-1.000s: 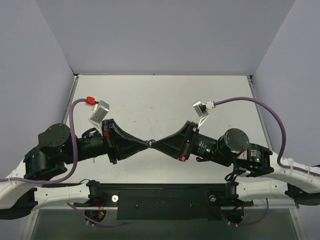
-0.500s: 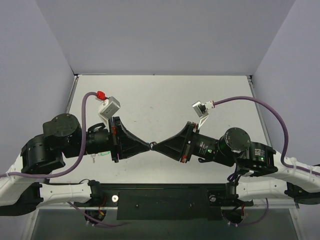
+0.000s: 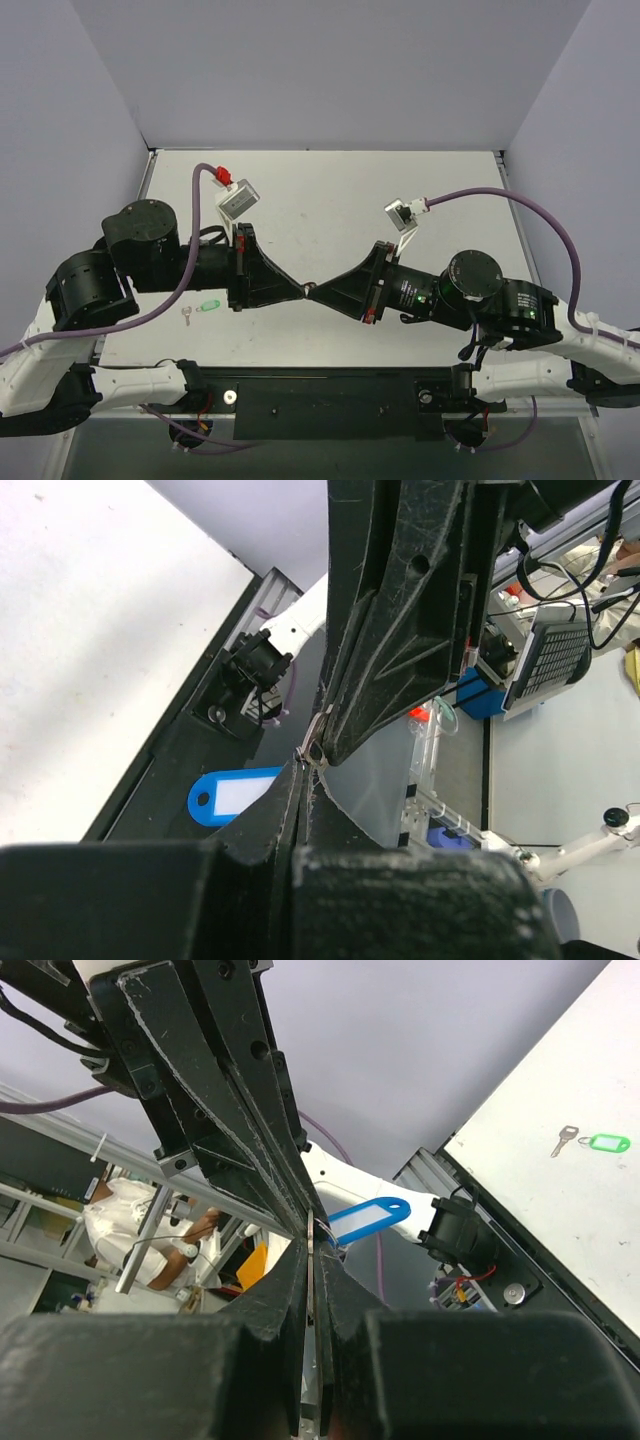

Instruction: Remove the keys from the keyring

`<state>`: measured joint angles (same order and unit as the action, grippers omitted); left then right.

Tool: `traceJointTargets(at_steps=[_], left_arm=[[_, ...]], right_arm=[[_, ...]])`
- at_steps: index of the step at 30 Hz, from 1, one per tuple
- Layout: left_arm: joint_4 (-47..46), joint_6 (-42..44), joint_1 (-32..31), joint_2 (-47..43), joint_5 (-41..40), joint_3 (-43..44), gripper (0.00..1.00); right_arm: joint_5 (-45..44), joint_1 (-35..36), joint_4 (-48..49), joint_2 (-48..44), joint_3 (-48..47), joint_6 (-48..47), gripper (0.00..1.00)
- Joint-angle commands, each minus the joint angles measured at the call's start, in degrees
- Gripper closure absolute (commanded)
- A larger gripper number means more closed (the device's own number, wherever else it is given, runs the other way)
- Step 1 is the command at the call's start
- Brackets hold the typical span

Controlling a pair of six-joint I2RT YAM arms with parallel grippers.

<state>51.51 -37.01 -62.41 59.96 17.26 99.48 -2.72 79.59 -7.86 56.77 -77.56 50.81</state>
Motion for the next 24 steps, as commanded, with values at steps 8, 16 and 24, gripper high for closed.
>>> traceJointTargets(at_steps=[8, 16, 24], left_arm=[[13.5, 1.9, 5.5, 9.0, -5.2, 10.9, 1.00], [12.2, 1.1, 5.5, 3.7, -24.9, -4.4, 1.00], [9.4, 0.6, 5.5, -3.8, -30.2, -17.1, 1.00]], right_arm=[[-5.7, 0.5, -15.4, 5.0, -7.8, -2.3, 1.00], [-19.5, 0.5, -26.7, 2.1, -5.9, 0.6, 1.00], [-25.8, -1.4, -32.5, -1.2, 4.2, 6.0, 1.00]])
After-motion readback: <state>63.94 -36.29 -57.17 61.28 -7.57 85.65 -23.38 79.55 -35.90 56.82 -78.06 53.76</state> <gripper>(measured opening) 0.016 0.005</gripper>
